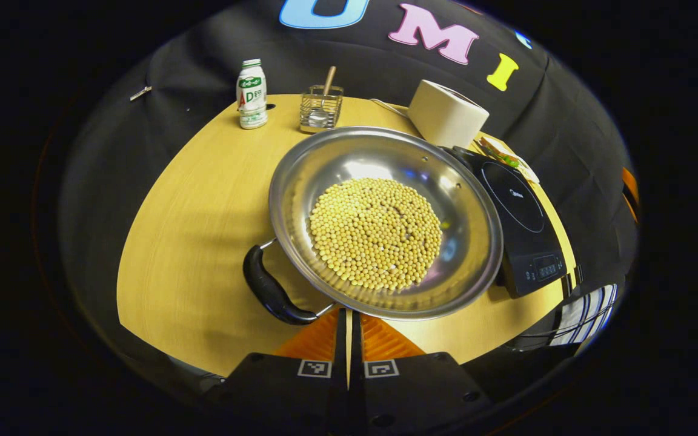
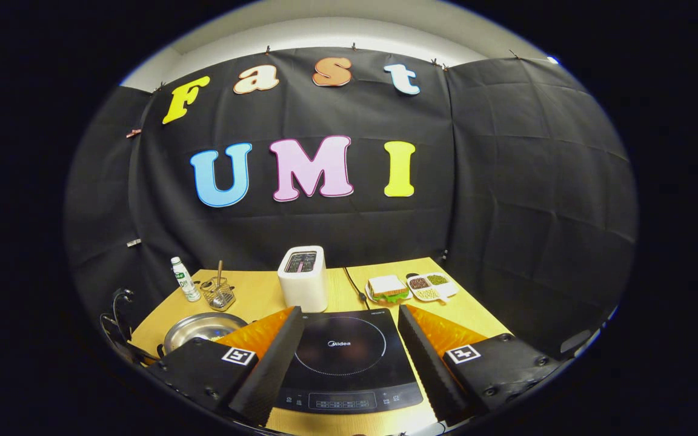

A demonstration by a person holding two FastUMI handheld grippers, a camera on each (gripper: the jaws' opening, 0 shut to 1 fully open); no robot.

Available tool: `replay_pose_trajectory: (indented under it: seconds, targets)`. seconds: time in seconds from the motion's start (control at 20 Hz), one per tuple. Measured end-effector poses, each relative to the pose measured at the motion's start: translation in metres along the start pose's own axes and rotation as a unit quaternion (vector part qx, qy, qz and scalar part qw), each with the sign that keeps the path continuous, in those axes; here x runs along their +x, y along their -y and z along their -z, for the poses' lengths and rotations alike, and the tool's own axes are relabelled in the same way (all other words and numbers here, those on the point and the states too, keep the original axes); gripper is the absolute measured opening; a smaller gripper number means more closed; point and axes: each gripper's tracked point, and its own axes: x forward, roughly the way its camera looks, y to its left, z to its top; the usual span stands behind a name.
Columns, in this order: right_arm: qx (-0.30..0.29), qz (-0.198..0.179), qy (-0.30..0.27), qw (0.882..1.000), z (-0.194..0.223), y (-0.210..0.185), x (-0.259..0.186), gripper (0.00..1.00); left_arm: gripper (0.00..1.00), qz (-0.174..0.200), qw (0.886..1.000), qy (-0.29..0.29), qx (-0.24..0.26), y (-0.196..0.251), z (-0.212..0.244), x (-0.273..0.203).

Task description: First push the handle of the pot to place it horizontally, then grasp the pot with both hands and set it on the induction cooktop.

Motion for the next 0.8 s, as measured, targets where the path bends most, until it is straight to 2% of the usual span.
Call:
replay_pose_trajectory:
  seconds: [0.15,0.25,0.4,0.8]
  targets:
    - [-0.003,0.003,-0.006,1.000,0.003,0.000,0.001,0.98,0.05,-0.021,1.000,0.005,-0.022,-0.026,-0.007,0.004]
    - [0.001,0.004,-0.014,1.000,0.007,-0.002,0.000,0.98,0.05,-0.015,0.998,0.012,-0.055,-0.034,-0.015,0.004]
    - [-0.004,0.007,-0.020,1.000,0.009,-0.002,0.001,0.98,0.05,-0.025,0.996,0.022,-0.078,-0.052,-0.024,0.008]
    - [-0.014,0.014,-0.027,0.999,0.011,-0.004,0.006,0.98,0.05,-0.054,0.995,0.038,-0.077,-0.094,-0.065,0.024]
